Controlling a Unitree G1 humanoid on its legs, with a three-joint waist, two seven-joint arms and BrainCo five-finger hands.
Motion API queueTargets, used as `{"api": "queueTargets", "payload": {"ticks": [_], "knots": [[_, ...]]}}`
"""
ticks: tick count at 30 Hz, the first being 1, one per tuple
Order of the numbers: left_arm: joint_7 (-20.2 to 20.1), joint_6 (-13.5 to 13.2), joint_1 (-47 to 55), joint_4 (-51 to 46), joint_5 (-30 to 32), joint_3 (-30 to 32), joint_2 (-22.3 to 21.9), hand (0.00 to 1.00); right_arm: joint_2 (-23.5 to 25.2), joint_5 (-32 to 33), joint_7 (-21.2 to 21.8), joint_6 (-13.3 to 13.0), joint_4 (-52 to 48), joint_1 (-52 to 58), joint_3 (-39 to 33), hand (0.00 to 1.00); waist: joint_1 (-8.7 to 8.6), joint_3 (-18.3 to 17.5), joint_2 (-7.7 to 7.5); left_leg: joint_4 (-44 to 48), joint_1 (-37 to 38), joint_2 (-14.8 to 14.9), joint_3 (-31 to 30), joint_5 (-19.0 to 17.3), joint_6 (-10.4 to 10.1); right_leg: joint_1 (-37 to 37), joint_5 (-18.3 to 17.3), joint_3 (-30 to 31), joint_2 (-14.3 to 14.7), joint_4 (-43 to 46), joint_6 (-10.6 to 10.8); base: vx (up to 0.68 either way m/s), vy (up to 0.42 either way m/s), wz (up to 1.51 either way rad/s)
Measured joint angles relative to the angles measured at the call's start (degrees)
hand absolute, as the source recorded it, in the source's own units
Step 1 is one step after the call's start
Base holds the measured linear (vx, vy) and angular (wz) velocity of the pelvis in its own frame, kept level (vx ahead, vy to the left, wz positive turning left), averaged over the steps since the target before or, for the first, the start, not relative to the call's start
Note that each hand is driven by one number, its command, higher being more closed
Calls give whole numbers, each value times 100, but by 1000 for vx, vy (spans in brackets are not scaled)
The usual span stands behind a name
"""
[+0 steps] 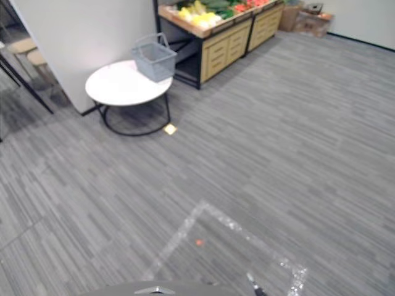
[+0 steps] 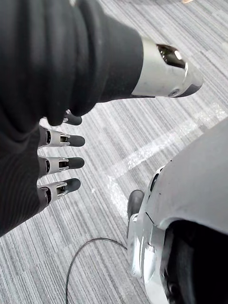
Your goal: Pick vegetable in the basket
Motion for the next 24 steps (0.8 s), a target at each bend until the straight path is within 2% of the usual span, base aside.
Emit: {"api": "queueTargets", "payload": {"ticks": [1,2,3,5,6,10,11,12,16,19,20,21,22,24], "knots": [[1,0,-2,1,0,0,1,0,3,-1,0,0,-1,-1,-2,0,2,24,-41,-3,0,0,9,-2,-3,16,0,1,0,-13,0,0,0,0],[1,0,-4,2,0,-1,2,0,4,-1,0,-1,-1,-6,-2,0,1,2,-1,-3,1,0,15,-2,-3,15,-1,0,1,-22,1,-39,-26,-3],[4,0,-4,1,0,-1,1,0,3,0,1,0,-2,-8,-1,0,1,29,-43,-8,0,1,26,-2,-3,10,0,-1,1,-37,0,-30,-29,-4],[10,-1,-6,1,4,-4,1,0,4,0,1,0,-2,-7,0,0,1,7,-7,-11,2,6,45,-1,-3,13,0,1,7,-52,0,-37,-29,-4],[19,0,-4,1,9,-11,1,0,4,-1,1,0,-4,-7,2,0,2,40,-58,-24,7,12,57,0,-2,16,0,3,14,-61,0,-37,-28,-4],[47,-16,-5,-1,68,-29,0,0,2,0,-2,-4,-7,-7,7,0,0,11,-11,-127,42,16,73,46,-25,10,1,3,29,-78,-1,-6,-24,-1],[64,-73,-6,-3,86,-67,5,0,2,-2,-9,-7,-7,-4,10,0,1,32,-44,-129,45,19,76,46,-25,14,1,2,33,-89,-2,0,0,0],[73,-89,-6,-4,89,-89,7,0,2,-2,-10,-8,-8,-4,11,0,1,6,0,-130,62,19,78,46,-26,13,1,2,33,-91,-2,0,0,0],[85,-95,-18,-7,116,-126,17,0,2,-4,-13,-11,-9,-12,14,0,0,68,-74,-134,76,22,101,37,-39,17,1,6,37,-97,-2,0,0,0],[83,-92,-33,-10,121,-126,23,0,6,-7,-18,-11,-9,-25,12,0,-3,92,-71,-134,86,26,115,32,-47,16,1,17,44,-103,-2,0,0,0],[84,-91,-39,-9,122,-127,24,0,8,-8,-20,-11,-9,-27,11,0,-3,66,-21,-134,88,27,116,32,-48,16,1,18,45,-103,-2,0,0,0],[85,-90,-41,-9,122,-126,25,0,9,-10,-22,-11,-9,-26,9,0,-3,103,-82,-134,86,30,118,31,-49,13,1,19,48,-104,-2,-22,-36,-1],[85,-88,-55,-9,123,-126,26,0,11,-10,-25,-10,-9,-27,8,0,-3,83,-48,-134,86,34,119,30,-50,16,2,20,53,-111,-2,-22,-37,-1],[88,-87,-70,-7,123,-125,26,0,11,-10,-26,-10,-10,-27,6,0,-3,99,-72,-134,84,40,123,29,-51,16,2,22,59,-123,-3,-7,-16,0]]}}
